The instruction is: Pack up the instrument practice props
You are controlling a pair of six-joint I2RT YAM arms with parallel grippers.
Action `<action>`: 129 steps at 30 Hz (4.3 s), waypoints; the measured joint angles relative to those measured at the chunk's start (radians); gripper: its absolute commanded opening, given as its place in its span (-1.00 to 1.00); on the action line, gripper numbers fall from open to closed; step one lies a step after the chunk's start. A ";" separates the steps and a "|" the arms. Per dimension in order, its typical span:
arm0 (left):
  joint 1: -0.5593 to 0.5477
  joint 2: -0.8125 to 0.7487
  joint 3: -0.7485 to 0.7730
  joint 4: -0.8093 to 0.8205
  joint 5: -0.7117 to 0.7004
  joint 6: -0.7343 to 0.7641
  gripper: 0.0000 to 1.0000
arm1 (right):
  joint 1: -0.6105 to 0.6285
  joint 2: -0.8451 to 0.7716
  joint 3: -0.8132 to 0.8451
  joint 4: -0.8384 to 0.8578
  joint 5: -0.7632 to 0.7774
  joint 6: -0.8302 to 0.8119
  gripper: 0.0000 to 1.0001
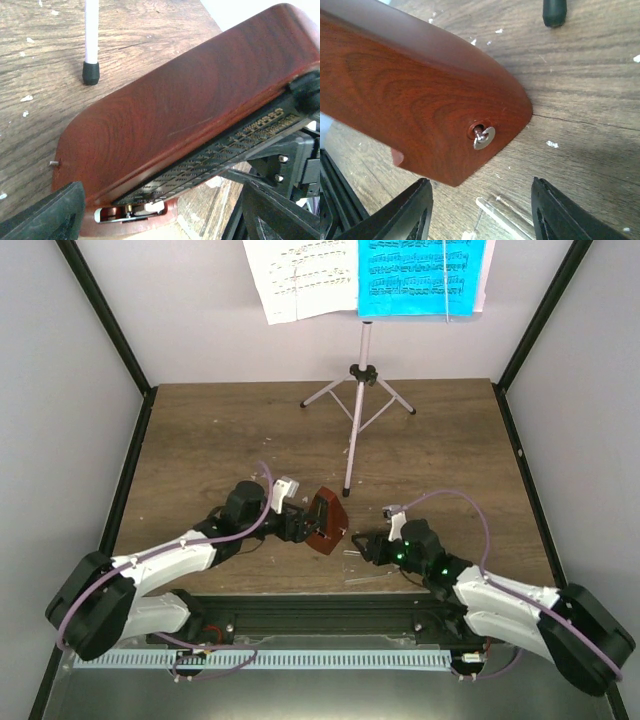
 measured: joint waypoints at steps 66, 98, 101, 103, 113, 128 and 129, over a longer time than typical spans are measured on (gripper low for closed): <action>-0.520 0.304 0.373 -0.534 -0.263 0.325 -0.11 | -0.357 -0.271 0.007 -0.185 -0.091 -0.045 1.00; -0.632 0.529 0.462 -0.564 -0.511 0.403 -0.72 | -0.357 -0.288 -0.026 -0.220 -0.109 -0.032 1.00; -0.640 0.530 0.462 -0.568 -0.535 0.404 -0.74 | -0.357 -0.288 -0.025 -0.235 -0.095 -0.035 1.00; -0.645 0.530 0.462 -0.568 -0.544 0.404 -0.77 | -0.357 -0.288 -0.022 -0.248 -0.086 -0.037 1.00; -0.669 0.527 0.447 -0.507 -0.591 0.412 -1.00 | -0.358 -0.313 0.015 -0.366 -0.045 -0.063 1.00; -0.546 0.156 0.321 -0.349 -0.580 0.248 -1.00 | -0.358 -0.619 0.238 -0.580 0.048 -0.048 1.00; -0.520 0.133 0.314 -0.332 -0.547 0.227 -1.00 | -0.358 -0.645 0.238 -0.578 0.032 -0.045 1.00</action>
